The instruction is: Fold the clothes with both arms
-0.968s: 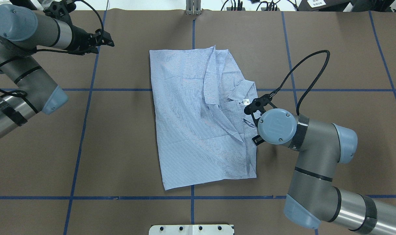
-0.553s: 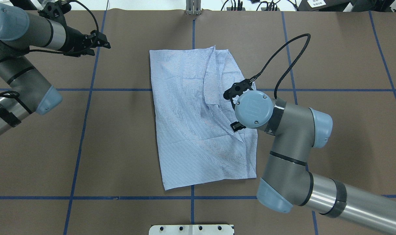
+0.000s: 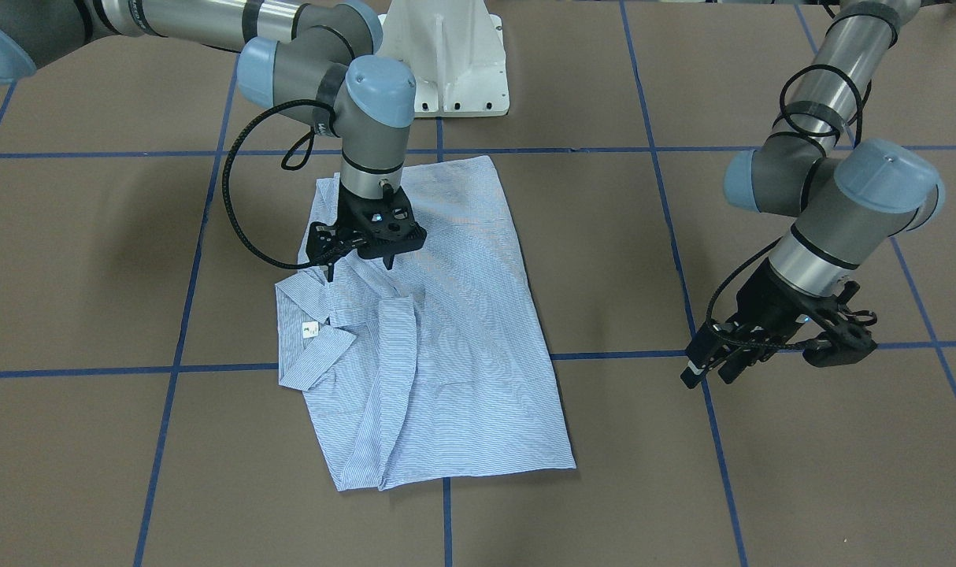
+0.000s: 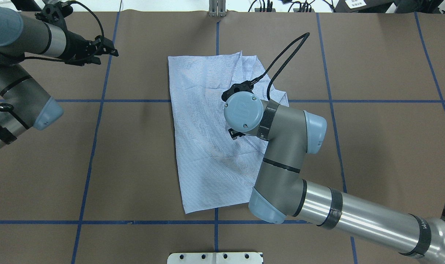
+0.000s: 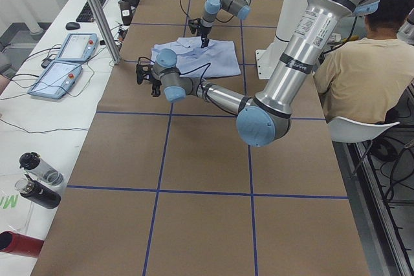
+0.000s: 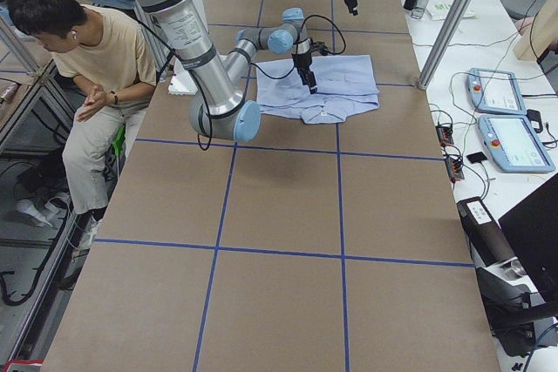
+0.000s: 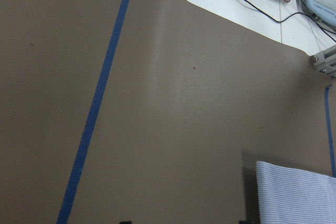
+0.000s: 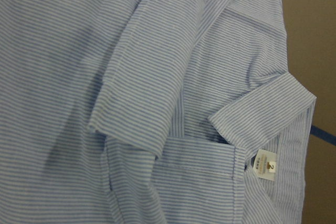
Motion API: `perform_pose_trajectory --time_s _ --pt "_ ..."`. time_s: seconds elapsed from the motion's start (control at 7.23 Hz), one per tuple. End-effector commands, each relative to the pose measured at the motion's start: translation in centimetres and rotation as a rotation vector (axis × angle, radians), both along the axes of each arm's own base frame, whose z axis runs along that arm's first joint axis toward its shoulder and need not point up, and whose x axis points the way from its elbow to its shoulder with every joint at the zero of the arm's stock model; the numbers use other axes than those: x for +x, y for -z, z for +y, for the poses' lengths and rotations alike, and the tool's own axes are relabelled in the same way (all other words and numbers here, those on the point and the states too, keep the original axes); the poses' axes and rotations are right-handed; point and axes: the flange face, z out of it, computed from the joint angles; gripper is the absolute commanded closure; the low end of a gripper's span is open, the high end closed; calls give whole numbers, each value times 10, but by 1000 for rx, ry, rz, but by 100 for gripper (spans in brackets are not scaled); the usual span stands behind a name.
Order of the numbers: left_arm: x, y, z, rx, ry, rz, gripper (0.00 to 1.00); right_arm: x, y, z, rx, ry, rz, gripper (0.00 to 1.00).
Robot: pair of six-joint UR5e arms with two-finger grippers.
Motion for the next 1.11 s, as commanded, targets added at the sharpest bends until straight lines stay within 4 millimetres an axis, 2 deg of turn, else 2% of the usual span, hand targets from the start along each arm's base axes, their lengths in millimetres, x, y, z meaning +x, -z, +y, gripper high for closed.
perform_pose_trajectory --time_s 0.0,0.14,0.28,0.41,0.55,0.69,0.83,0.97 --pt "-1 0 0 -2 1 -1 26 -14 -15 -5 -5 -3 -7 0" --pt "-1 0 0 -2 2 -1 26 -1 -19 -15 -14 -6 -10 0" --pt "-5 0 -2 -2 8 -1 26 19 -52 -27 -42 -8 21 0" --pt "-6 -1 -3 -3 9 -2 26 56 -82 -30 -5 41 61 0" --pt "-6 1 -3 -3 1 4 26 77 -105 -33 5 63 96 0" --pt "-17 1 -8 -5 16 4 26 104 -115 -51 16 82 115 0" --pt "-19 2 -8 -8 7 9 26 119 -112 -61 21 114 111 0" --pt "-21 5 -8 -3 9 13 26 113 -99 -61 20 113 94 0"
